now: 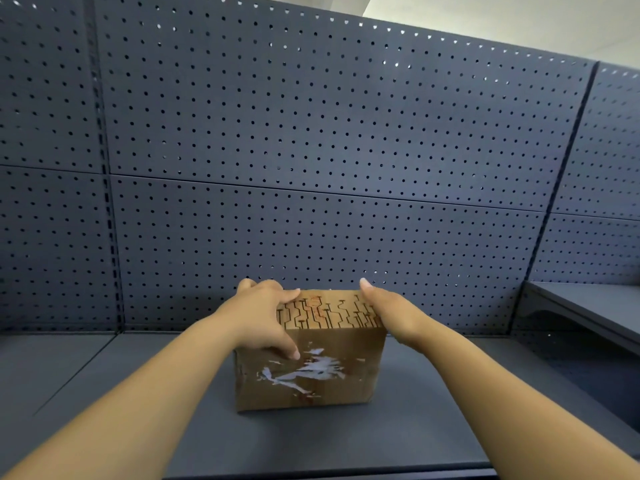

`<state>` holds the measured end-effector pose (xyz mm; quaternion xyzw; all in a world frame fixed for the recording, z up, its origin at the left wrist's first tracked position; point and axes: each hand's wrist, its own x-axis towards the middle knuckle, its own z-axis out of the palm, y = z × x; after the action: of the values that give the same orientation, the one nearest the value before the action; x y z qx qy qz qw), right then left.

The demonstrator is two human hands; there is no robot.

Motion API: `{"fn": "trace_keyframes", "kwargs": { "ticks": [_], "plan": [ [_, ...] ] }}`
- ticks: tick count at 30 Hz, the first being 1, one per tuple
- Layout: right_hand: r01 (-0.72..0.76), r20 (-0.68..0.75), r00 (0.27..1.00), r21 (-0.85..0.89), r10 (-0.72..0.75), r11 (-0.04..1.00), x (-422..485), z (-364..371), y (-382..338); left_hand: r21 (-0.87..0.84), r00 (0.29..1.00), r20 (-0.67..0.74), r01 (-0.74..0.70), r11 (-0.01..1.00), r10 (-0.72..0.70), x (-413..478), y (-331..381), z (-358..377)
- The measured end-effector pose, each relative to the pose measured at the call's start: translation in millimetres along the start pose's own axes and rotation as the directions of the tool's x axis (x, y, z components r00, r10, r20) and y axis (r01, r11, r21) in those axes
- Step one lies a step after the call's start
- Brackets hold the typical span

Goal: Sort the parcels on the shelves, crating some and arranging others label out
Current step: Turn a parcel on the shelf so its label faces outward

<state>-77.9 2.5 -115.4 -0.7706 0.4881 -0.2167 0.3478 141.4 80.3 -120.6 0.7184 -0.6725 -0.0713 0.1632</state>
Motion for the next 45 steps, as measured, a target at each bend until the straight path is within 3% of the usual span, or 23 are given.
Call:
{"fn": "trace_keyframes", "kwargs": {
  "ticks": [8, 16, 25, 36, 40, 45],
  "plan": [
    [0.082, 0.025, 0.997, -0.419, -0.079, 0.904, 19.7, 23.1, -5.9, 0.096, 0.999, 0.055, -0.006, 0.995, 0.000, 6.7, -5.5, 2.7],
    [0.129, 0.152, 0.987, -0.621, -0.042, 0.773, 44.4, 31.7, -21.8, 0.162, 0.990, 0.142, -0.035, 0.986, 0.012, 16.8, -13.5, 1.8],
    [0.124, 0.179, 0.984, -0.660, -0.006, 0.741, 52.5, 39.9, -23.0, 0.218, 0.965, 0.260, -0.021, 0.976, -0.037, 30.7, -12.5, -0.1],
    [0.129, 0.150, 0.988, -0.625, -0.043, 0.770, 52.0, 38.9, -21.6, 0.158, 0.970, 0.244, -0.015, 0.987, -0.025, 28.5, -15.1, -0.6],
    [0.139, 0.119, 0.989, -0.605, -0.084, 0.784, 53.0, 38.7, -13.6, 0.147, 0.982, 0.186, -0.011, 0.989, -0.016, 25.6, -14.8, 1.9],
    [0.079, -0.043, 0.993, -0.492, -0.114, 0.867, 43.2, 39.6, -9.2, 0.033, 0.999, -0.034, 0.000, 0.999, 0.001, 10.9, -17.3, 8.3]
  ]
}}
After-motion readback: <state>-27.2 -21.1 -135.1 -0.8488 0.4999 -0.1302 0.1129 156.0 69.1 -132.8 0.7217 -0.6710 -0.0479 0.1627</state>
